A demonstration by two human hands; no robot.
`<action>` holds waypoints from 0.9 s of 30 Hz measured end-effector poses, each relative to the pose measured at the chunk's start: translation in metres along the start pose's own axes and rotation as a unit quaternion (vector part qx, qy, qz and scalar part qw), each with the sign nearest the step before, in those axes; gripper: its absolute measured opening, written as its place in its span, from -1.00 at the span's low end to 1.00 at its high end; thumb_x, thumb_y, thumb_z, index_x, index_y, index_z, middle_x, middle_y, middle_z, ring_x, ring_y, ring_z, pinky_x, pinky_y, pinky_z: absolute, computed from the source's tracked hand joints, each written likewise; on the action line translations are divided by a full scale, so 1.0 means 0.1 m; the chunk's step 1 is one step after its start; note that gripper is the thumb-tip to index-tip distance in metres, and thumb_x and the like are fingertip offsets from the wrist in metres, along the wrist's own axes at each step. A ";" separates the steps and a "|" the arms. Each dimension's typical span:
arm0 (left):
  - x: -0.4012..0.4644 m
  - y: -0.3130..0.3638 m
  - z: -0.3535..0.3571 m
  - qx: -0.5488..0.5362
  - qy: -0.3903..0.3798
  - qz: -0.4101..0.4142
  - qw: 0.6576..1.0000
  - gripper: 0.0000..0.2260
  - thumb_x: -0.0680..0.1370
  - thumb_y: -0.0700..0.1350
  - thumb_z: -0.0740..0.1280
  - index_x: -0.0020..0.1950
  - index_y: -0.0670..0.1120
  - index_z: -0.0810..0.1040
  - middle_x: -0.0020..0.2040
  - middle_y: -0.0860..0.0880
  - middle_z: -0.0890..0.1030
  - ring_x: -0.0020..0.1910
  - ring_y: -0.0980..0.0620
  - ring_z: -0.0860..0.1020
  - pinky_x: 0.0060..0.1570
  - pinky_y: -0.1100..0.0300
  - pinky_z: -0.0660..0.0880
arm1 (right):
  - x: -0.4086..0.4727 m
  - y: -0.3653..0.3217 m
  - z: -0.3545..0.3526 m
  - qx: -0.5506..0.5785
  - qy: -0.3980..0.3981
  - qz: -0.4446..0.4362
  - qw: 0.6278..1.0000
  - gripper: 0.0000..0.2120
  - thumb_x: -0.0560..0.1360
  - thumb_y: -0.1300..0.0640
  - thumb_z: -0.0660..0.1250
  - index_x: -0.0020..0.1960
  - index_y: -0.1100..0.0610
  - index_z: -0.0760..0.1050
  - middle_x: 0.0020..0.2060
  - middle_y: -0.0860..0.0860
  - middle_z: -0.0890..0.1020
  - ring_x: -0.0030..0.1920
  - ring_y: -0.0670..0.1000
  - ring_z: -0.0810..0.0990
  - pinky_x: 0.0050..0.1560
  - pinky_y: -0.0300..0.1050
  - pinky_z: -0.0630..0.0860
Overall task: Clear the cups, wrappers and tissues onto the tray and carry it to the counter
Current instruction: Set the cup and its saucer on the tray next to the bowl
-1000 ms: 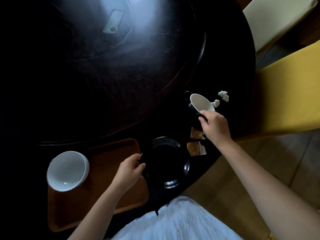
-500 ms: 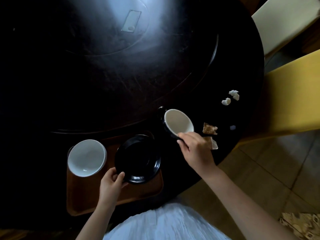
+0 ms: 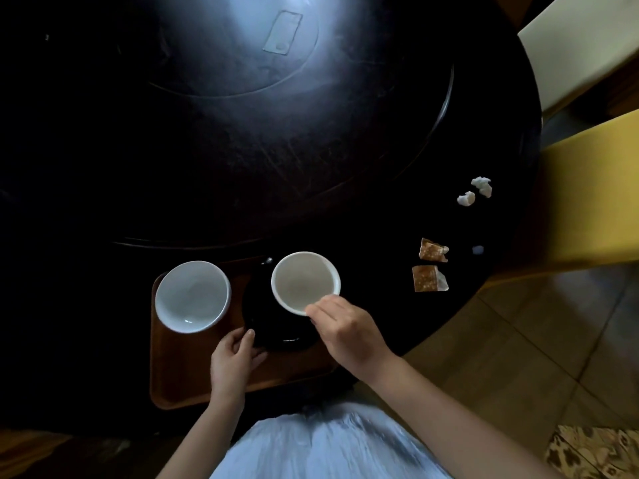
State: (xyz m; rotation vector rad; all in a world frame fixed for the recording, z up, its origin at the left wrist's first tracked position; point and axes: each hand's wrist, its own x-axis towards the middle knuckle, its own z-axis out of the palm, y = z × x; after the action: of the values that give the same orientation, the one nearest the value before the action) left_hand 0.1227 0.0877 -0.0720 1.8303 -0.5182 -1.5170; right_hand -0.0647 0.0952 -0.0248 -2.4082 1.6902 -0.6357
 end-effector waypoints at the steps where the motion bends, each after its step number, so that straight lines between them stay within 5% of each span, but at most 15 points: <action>1: -0.01 0.01 -0.01 -0.007 -0.011 -0.022 1.000 -0.82 0.55 -0.21 0.25 0.14 -0.20 0.41 -0.10 -0.19 0.58 -0.19 -0.11 0.61 -0.36 0.31 0.58 | 0.01 -0.04 0.05 -0.005 -0.007 -0.010 1.000 -0.90 0.44 0.33 0.29 -0.11 0.18 0.55 -0.31 0.05 0.60 -0.21 0.07 0.59 -0.29 -0.10 0.57; 4: -0.08 0.01 -0.01 -0.002 -0.079 -0.072 0.994 -0.93 0.55 -0.26 0.21 0.01 -0.25 0.42 -0.11 -0.24 0.59 -0.32 -0.03 0.67 -0.38 0.32 0.56 | 0.04 -0.09 0.17 -0.035 -0.010 -0.040 0.999 -0.82 0.47 0.34 0.20 -0.22 0.15 0.52 -0.36 0.03 0.56 -0.28 0.05 0.55 -0.40 -0.11 0.51; 10: -0.15 -0.03 0.00 -0.015 -0.082 -0.068 0.994 -0.91 0.55 -0.29 0.20 -0.15 -0.22 0.43 -0.13 -0.24 0.61 -0.13 -0.09 0.67 -0.32 0.29 0.57 | 0.02 -0.14 0.30 -0.051 -0.007 -0.058 0.997 -0.80 0.46 0.31 0.26 -0.29 0.10 0.49 -0.39 -0.01 0.54 -0.30 0.02 0.54 -0.41 -0.14 0.47; 16: -0.25 -0.05 0.06 -0.052 -0.103 -0.088 0.989 -0.86 0.57 -0.30 0.15 -0.11 -0.25 0.49 -0.12 -0.23 0.63 -0.23 0.00 0.69 -0.31 0.29 0.58 | -0.10 -0.06 0.28 -0.017 0.034 -0.045 0.998 -0.89 0.47 0.29 0.31 -0.13 0.14 0.59 -0.16 0.03 0.66 -0.02 0.08 0.62 -0.12 -0.09 0.59; 27: -0.02 0.10 0.05 -0.067 -0.016 -0.046 0.997 -0.76 0.54 -0.28 0.23 0.20 -0.27 0.43 -0.19 -0.24 0.60 -0.41 0.04 0.65 -0.37 0.31 0.57 | 0.08 0.04 0.29 -0.025 -0.026 -0.082 0.996 -0.85 0.47 0.28 0.25 -0.09 0.19 0.60 -0.18 0.06 0.67 0.01 0.09 0.61 0.18 0.16 0.50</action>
State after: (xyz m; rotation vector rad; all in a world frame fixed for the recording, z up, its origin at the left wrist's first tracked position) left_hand 0.1184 0.0806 -0.0639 1.7497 -0.3420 -1.6043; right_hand -0.0537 0.0828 -0.0505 -2.5931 1.5183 -0.5523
